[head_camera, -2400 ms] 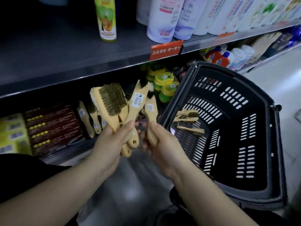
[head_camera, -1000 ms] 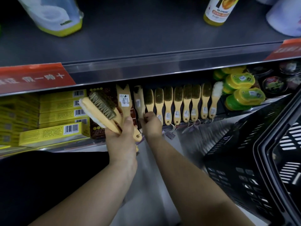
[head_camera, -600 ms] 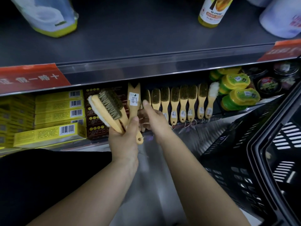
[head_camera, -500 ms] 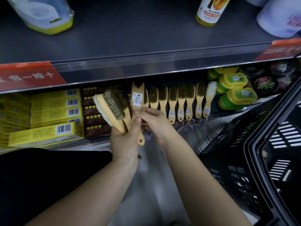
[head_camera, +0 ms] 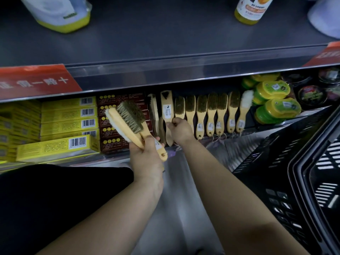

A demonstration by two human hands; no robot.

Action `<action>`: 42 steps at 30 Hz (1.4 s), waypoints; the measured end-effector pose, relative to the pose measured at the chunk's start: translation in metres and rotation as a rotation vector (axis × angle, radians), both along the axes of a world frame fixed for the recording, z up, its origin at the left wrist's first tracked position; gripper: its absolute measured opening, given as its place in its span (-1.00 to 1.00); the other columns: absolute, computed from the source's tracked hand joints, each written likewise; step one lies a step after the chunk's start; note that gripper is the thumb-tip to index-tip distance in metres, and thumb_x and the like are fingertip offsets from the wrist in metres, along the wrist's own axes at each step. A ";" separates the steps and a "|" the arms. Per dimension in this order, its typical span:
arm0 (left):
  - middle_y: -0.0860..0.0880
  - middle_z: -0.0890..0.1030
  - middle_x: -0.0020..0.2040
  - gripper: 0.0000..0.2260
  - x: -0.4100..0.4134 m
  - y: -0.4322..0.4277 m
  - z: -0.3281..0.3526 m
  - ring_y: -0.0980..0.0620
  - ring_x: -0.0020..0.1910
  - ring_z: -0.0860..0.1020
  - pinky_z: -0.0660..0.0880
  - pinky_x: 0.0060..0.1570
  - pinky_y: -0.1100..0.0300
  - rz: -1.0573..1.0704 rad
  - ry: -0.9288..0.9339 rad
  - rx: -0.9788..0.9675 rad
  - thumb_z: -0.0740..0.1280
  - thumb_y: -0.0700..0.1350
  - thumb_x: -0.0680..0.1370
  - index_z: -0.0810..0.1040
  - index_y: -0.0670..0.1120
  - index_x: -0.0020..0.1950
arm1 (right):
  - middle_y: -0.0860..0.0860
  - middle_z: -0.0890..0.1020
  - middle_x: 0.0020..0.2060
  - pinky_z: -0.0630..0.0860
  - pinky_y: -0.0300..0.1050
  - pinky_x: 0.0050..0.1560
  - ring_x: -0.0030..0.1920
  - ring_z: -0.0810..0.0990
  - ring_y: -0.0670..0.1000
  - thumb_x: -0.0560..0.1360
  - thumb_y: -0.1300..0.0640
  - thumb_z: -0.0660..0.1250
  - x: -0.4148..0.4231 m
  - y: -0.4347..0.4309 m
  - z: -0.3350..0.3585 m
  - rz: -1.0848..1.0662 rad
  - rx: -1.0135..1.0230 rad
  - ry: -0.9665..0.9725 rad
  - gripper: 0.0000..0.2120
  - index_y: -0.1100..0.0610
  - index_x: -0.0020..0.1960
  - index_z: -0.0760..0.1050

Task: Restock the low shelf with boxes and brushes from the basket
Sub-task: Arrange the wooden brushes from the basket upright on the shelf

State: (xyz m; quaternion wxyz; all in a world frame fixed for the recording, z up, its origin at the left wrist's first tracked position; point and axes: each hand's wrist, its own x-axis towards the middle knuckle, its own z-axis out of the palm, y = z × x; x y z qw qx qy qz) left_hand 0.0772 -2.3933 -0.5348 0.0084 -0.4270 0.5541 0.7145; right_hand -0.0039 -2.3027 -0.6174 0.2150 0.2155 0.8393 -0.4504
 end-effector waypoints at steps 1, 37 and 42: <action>-0.02 0.59 -0.21 -0.92 0.000 0.001 0.000 0.11 -0.38 0.53 0.34 -0.61 0.37 -0.008 -0.011 0.006 0.22 -0.15 0.57 0.49 -0.06 0.00 | 0.14 0.59 -0.12 0.33 -0.19 -0.14 -0.04 0.52 0.14 0.58 0.06 0.22 0.000 -0.002 -0.004 -0.011 0.037 0.000 -0.79 0.21 0.07 0.45; 0.08 0.43 -0.45 -0.87 -0.012 0.012 -0.004 0.24 -0.61 0.40 0.38 -0.58 0.39 -0.010 -0.011 0.107 0.27 0.00 0.56 0.45 -0.01 -0.13 | 0.04 0.55 -0.16 0.35 -0.22 -0.22 -0.14 0.48 0.02 0.60 0.14 0.20 -0.001 0.039 0.001 -0.192 -0.029 0.027 -0.79 0.22 0.12 0.52; 0.00 0.41 -0.34 -0.91 -0.013 0.013 -0.005 0.22 -0.61 0.42 0.36 -0.62 0.36 -0.029 -0.005 0.047 0.15 -0.05 0.59 0.33 -0.01 -0.09 | 0.13 0.62 0.03 0.34 -0.20 -0.09 0.05 0.54 0.11 0.57 0.12 0.25 -0.002 0.039 -0.013 -0.126 -0.016 0.046 -0.77 0.21 0.16 0.53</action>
